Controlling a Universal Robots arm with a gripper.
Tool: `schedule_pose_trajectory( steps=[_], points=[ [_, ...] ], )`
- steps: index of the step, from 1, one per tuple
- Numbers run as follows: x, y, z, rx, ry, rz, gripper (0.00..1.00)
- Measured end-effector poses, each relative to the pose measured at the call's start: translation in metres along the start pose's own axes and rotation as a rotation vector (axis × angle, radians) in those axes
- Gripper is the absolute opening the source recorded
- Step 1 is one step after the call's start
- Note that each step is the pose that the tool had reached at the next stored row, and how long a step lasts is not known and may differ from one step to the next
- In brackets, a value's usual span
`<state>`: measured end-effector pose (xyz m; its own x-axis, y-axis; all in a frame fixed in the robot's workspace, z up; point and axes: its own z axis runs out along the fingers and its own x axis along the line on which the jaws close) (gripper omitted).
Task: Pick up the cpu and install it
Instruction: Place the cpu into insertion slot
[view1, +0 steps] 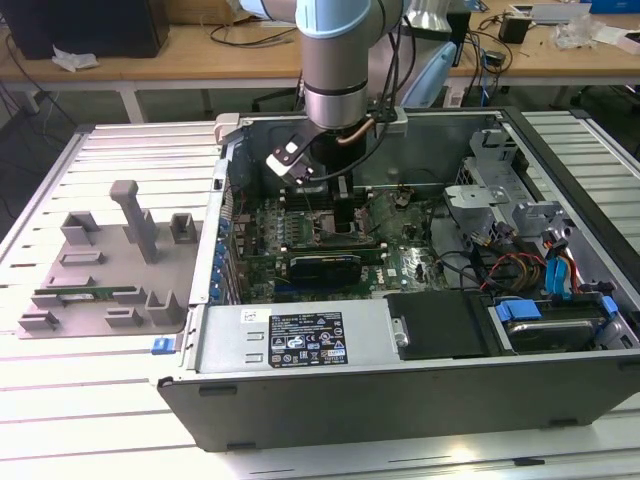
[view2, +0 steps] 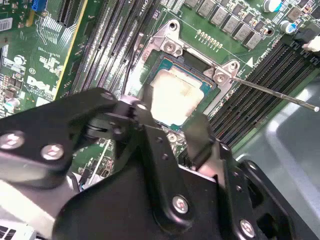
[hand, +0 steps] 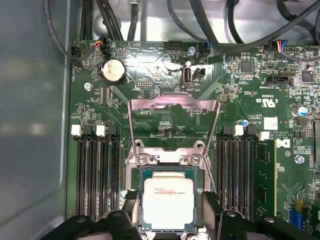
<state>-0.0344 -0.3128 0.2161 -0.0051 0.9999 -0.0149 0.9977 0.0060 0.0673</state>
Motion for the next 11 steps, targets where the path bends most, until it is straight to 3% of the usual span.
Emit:
schedule_pose_trajectory(
  steps=[1,2,4,5,7,10,11],
  points=[
    [0.0000,0.0000,0.0000,0.0000,-0.0013,0.000,0.62],
    [0.0000,0.0000,0.0000,0.0000,-0.0017,0.000,0.35],
    [0.0000,0.0000,0.0000,0.0000,-0.0023,0.000,0.23],
    [0.0000,0.0000,0.0000,0.0000,-0.0025,0.000,0.23],
    [0.0000,0.0000,0.0000,0.0000,-0.0029,0.000,0.11],
    [0.0000,0.0000,0.0000,0.0001,-0.0041,0.000,0.11],
    [0.0001,0.0003,0.0002,0.0236,-0.0040,0.000,0.11]
  ],
)
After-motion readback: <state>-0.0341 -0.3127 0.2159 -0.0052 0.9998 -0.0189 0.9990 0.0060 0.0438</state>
